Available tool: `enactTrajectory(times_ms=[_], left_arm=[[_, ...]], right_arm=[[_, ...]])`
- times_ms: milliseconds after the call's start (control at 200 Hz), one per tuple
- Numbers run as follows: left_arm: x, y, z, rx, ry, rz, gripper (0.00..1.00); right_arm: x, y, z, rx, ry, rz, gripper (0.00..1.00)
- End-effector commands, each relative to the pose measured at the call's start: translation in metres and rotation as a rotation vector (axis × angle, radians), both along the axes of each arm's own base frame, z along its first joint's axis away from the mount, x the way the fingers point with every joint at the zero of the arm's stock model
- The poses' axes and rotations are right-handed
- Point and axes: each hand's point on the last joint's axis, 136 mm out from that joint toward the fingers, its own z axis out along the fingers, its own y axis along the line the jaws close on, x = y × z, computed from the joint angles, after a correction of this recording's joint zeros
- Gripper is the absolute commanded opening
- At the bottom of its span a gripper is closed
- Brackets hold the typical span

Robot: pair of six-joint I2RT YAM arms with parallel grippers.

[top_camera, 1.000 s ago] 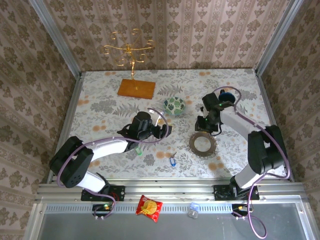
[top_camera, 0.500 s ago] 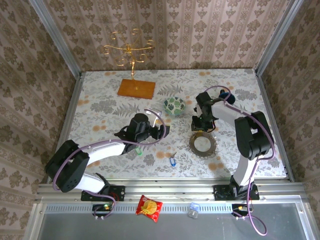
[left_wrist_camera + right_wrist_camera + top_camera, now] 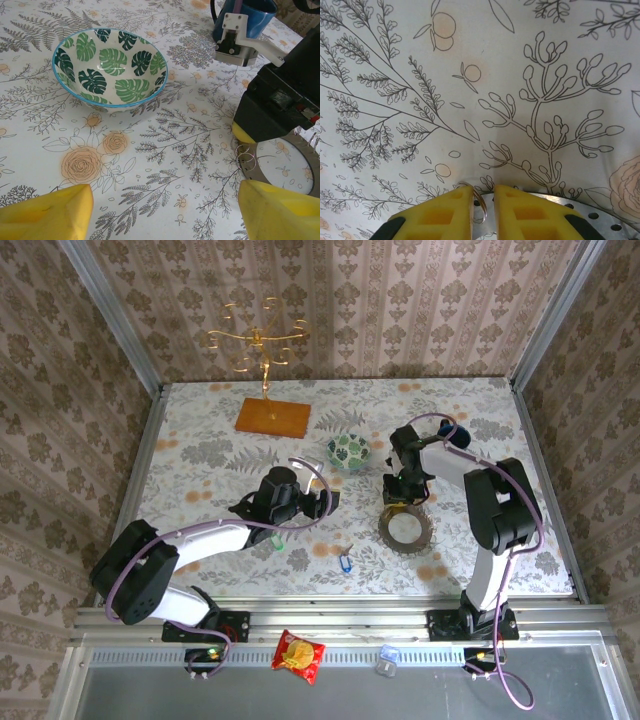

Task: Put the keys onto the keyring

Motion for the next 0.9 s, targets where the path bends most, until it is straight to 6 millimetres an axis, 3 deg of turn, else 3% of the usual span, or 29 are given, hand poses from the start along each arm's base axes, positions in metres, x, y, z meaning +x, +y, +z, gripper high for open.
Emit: enactTrajectory(times_ms=[0, 525, 895], left_arm=[[-0.0006, -0.0016, 0.0041, -0.019, 0.002, 0.005, 0.77], [-0.0008, -0.0015, 0.0047, -0.017, 0.002, 0.003, 0.77], [-0.002, 0.0001, 0.0059, -0.015, -0.005, 0.003, 0.77]], right_arm=[[-0.002, 0.0048, 0.0009, 0.015, 0.026, 0.027, 0.19], [-0.0109, 0.0129, 0.0046, 0.038, 0.05, 0.062, 0.19], [-0.0106, 0.0133, 0.0058, 0.036, 0.048, 0.071, 0.09]])
